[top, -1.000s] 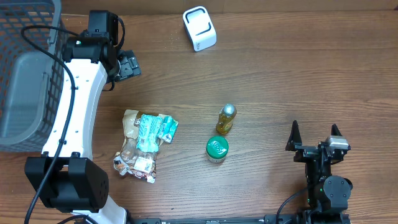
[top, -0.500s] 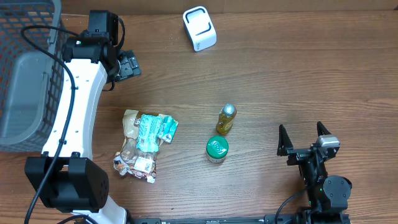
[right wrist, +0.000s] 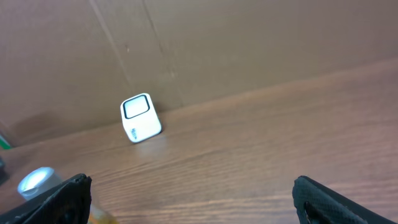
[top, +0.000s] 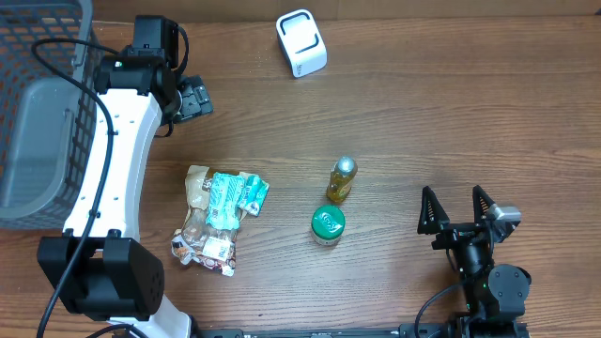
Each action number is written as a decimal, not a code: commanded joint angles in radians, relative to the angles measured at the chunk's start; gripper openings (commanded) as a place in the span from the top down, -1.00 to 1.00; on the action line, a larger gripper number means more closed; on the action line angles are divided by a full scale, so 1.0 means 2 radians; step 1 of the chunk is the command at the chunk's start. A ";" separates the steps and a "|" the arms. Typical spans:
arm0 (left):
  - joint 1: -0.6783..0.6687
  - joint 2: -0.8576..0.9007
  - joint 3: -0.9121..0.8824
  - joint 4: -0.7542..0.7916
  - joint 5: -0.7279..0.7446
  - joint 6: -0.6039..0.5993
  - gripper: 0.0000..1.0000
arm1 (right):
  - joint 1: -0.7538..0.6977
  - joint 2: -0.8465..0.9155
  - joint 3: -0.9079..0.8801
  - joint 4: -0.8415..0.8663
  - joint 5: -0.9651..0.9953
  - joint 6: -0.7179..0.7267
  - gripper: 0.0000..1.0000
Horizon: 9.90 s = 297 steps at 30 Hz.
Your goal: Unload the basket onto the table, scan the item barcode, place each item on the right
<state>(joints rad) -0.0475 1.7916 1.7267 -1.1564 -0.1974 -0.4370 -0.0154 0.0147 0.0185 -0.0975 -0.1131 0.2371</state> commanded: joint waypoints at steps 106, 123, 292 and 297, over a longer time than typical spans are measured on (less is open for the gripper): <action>0.000 -0.006 0.005 -0.001 0.004 0.007 -0.99 | 0.189 0.761 0.885 -0.674 0.077 0.161 -1.00; 0.000 -0.007 0.005 -0.001 0.004 0.007 -0.99 | 0.242 0.843 0.884 -0.661 0.095 0.284 -1.00; 0.000 -0.007 0.005 -0.001 0.004 0.007 -1.00 | 0.060 0.789 0.780 -0.622 -0.554 -0.198 0.89; 0.000 -0.007 0.005 -0.001 0.004 0.007 -0.99 | 0.058 0.789 0.780 -0.622 -0.554 -0.197 0.93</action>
<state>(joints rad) -0.0475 1.7916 1.7267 -1.1568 -0.1936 -0.4370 0.1009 1.6062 1.5597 -1.3399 -1.1854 -0.1509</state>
